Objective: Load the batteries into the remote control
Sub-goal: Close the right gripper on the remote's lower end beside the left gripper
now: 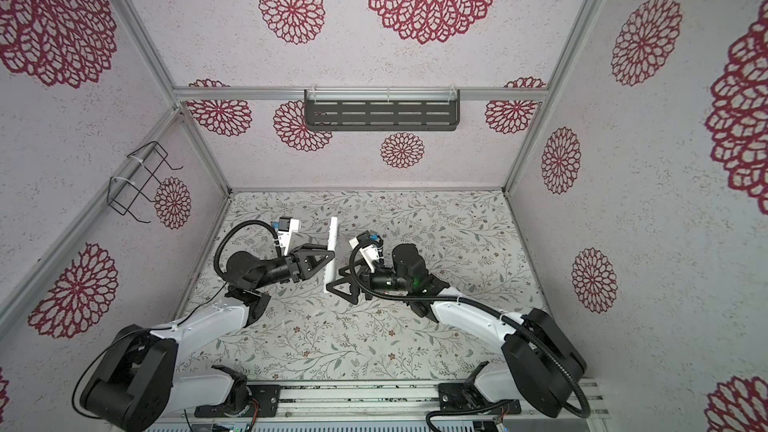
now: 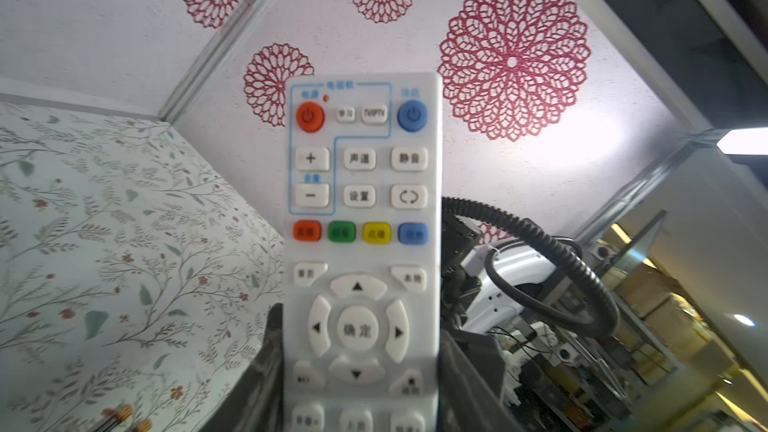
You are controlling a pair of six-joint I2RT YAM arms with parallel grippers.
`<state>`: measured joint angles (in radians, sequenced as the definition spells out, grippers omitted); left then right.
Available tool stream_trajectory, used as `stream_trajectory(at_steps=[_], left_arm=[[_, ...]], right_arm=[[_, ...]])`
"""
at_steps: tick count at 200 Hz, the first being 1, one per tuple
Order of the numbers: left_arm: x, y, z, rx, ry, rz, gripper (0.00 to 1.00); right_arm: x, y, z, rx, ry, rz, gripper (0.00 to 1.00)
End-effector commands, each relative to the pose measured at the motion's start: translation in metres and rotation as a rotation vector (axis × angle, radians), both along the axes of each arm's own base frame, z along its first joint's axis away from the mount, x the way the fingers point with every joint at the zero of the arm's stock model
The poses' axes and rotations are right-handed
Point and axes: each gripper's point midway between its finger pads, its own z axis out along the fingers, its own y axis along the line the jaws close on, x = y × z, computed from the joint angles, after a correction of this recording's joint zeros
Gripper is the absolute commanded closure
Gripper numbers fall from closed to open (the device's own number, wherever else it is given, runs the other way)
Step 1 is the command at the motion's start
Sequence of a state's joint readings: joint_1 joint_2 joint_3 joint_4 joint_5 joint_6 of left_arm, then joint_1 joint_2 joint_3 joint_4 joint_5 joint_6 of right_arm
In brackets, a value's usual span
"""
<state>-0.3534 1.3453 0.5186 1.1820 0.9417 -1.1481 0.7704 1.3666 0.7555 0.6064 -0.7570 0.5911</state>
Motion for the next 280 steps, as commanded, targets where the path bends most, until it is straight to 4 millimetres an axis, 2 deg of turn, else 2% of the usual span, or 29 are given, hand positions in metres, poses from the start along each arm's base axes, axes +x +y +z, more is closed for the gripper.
stream_trajectory(at_steps=[1,41,69,85,100,123,130,132,136,137,163,183,197,211,235,270,280], left_arm=[[-0.024,0.001,0.030,-0.069,-0.091,-0.114,0.55],[-0.024,0.004,0.030,-0.068,-0.104,-0.094,0.55],[-0.020,0.004,0.026,-0.071,-0.103,-0.076,0.54],[-0.018,0.003,0.025,-0.070,-0.107,-0.070,0.54],[-0.017,0.003,0.024,-0.068,-0.106,-0.068,0.51],[-0.012,0.004,0.020,-0.060,-0.096,-0.051,0.43],[-0.009,0.005,0.018,-0.053,-0.091,-0.041,0.35],[-0.008,0.005,0.018,-0.051,-0.085,-0.037,0.28],[-0.006,0.006,0.017,-0.045,-0.083,-0.028,0.03],[-0.006,0.006,0.016,-0.044,-0.083,-0.025,0.00],[0.011,0.017,0.005,0.035,-0.056,0.084,0.02],[0.031,0.027,-0.026,0.240,0.043,0.228,0.03],[0.033,0.035,-0.043,0.405,0.056,0.303,0.03],[0.034,0.041,-0.048,0.461,0.058,0.336,0.03],[0.030,0.036,-0.059,0.522,0.100,0.296,0.03],[0.027,0.023,-0.067,0.566,0.096,0.257,0.00],[0.028,0.023,-0.069,0.576,0.101,0.257,0.03]], right_arm=[[-0.006,0.006,0.038,0.102,-0.077,0.062,0.02],[-0.005,0.013,0.047,0.118,-0.092,0.078,0.14],[-0.003,0.017,0.050,0.118,-0.082,0.074,0.28],[0.000,0.018,0.049,0.115,-0.070,0.059,0.33],[0.003,0.018,0.047,0.109,-0.056,0.042,0.40],[0.007,0.017,0.040,0.074,-0.042,0.011,0.51],[0.008,0.017,0.037,0.056,-0.041,0.006,0.53],[0.009,0.017,0.037,0.052,-0.044,0.003,0.54],[0.010,0.017,0.034,0.035,-0.039,-0.005,0.54],[0.010,0.017,0.034,0.031,-0.039,-0.006,0.54],[0.019,0.012,0.016,-0.096,-0.041,-0.064,0.57],[0.030,0.005,0.000,-0.218,-0.046,-0.136,0.58],[0.035,-0.001,-0.011,-0.297,-0.054,-0.180,0.58],[0.036,-0.004,-0.018,-0.358,-0.064,-0.201,0.58],[0.036,-0.004,-0.029,-0.452,-0.091,-0.213,0.58],[0.032,0.002,-0.032,-0.506,-0.121,-0.203,0.59],[0.030,0.005,-0.033,-0.518,-0.127,-0.192,0.59]])
